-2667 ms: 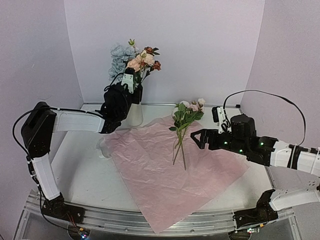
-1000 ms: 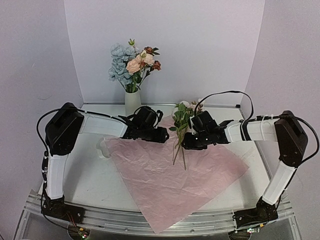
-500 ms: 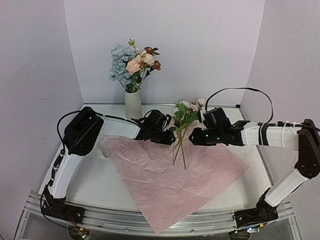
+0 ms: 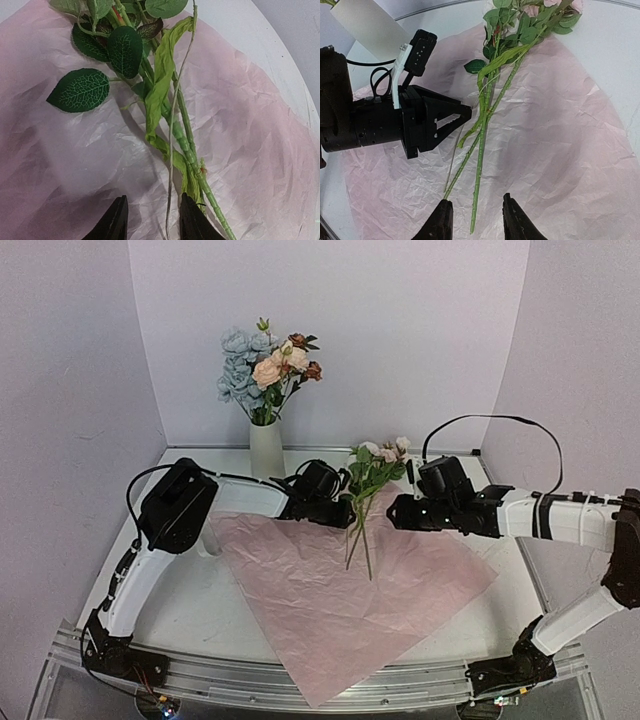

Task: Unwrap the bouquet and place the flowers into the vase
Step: Pick up the fake flower from the wrapping paper.

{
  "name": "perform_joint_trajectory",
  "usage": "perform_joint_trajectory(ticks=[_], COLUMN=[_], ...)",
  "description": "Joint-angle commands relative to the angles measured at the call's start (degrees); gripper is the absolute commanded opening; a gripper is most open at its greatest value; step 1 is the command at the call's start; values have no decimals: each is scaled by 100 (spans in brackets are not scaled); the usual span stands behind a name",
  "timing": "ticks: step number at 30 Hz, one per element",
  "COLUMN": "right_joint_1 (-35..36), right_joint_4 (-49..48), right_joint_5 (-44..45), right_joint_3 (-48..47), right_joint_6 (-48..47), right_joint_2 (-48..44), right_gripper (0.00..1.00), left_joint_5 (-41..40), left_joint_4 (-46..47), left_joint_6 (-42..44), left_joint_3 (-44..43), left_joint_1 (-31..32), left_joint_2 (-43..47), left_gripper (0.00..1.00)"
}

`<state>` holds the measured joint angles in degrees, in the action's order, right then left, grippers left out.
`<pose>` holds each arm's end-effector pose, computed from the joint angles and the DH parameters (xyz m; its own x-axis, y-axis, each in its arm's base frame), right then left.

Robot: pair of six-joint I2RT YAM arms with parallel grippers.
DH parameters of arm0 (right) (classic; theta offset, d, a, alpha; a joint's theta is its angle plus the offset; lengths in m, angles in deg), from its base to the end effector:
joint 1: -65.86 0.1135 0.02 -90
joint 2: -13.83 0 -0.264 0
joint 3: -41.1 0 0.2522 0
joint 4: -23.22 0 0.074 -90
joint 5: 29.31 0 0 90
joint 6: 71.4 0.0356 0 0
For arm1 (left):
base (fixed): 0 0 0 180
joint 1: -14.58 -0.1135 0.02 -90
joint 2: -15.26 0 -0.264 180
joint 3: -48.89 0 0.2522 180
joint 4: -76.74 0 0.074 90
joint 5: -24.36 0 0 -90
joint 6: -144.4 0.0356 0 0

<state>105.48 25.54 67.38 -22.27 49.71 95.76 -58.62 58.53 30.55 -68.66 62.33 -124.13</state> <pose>0.2524 0.2035 0.2556 -0.5190 0.2366 -0.8214 -0.3286 0.8319 0.4472 0.3587 -0.4013 0.1212 -0.7182 0.1938 -0.6683 0.5545 0.7396 -0.3814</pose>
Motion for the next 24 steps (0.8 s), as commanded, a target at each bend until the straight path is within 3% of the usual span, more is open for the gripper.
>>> perform_joint_trajectory(ticks=[1, 4, 12, 15, 24], right_joint_1=[-20, -16, -39, -45, -76], right_joint_4=[72, 72, 81, 119, 125], right_joint_5=[159, 174, 210, 231, 262], right_joint_3=[87, 124, 136, 130, 197], right_joint_6=[-30, -35, -55, -48, 17], right_joint_2=[-254, -312, -414, -463, -507], right_gripper=[34, 34, 34, 34, 35], left_joint_5=[121, 144, 336, 338, 312], left_joint_4=[22, 8, -123, -130, -144], left_joint_6=[95, 83, 35, 10, -41], left_joint_3=[-410, -523, -688, -619, -248], left_joint_1=[42, 42, 42, 42, 42], left_joint_2=[-191, -298, -334, -118, 659], left_gripper=[35, 32, 6, 1, 0])
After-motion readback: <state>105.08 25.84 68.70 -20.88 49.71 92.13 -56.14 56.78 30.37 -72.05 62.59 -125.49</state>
